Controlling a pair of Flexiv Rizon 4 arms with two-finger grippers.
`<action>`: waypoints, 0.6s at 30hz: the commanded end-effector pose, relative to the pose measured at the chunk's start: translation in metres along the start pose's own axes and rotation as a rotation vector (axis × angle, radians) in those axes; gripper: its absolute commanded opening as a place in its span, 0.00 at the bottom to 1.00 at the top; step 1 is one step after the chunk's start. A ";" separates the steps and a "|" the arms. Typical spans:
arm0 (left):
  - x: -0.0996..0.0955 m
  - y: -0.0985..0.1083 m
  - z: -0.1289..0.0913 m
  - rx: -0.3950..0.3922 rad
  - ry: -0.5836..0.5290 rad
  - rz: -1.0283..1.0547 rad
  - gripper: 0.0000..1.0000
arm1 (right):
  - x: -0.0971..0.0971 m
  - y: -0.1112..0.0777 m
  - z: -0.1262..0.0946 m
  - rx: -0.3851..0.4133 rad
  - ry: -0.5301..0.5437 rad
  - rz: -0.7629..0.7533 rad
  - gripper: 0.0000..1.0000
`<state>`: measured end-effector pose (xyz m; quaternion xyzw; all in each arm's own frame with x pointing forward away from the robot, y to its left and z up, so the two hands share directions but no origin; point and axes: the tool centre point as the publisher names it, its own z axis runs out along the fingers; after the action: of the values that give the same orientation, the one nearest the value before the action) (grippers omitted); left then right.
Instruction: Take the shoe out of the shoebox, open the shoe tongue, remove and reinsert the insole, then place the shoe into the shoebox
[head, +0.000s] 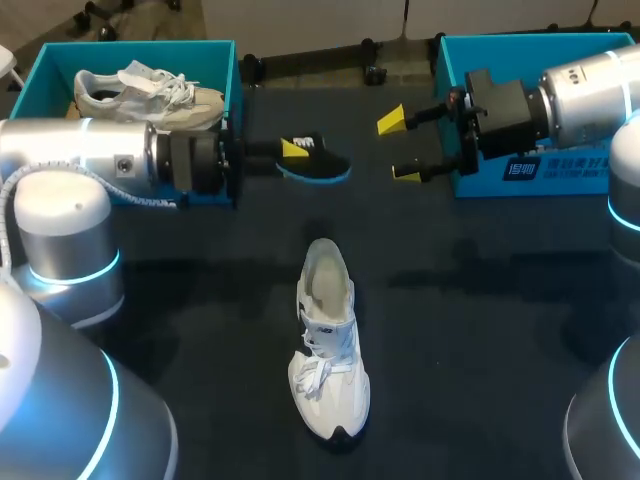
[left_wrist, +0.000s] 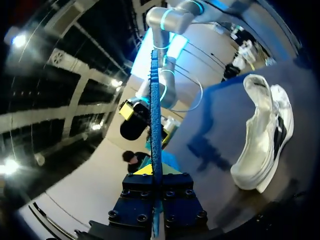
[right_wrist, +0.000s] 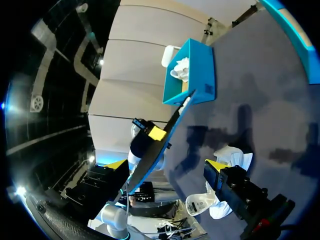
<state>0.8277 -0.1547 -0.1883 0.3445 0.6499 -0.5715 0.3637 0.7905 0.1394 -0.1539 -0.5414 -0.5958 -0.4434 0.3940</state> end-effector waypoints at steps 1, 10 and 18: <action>0.004 -0.009 -0.005 -0.017 -0.075 0.125 0.00 | 0.000 0.000 0.001 -0.002 0.000 0.000 1.00; 0.000 -0.005 -0.004 -0.042 -0.135 0.304 0.00 | 0.000 0.000 0.001 -0.002 0.000 0.000 1.00; -0.005 -0.006 0.005 -0.063 -0.135 0.442 0.00 | 0.000 0.000 0.001 -0.002 0.000 0.000 1.00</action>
<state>0.8244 -0.1538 -0.1814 0.4241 0.5517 -0.4865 0.5283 0.7905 0.1398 -0.1542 -0.5414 -0.5958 -0.4436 0.3939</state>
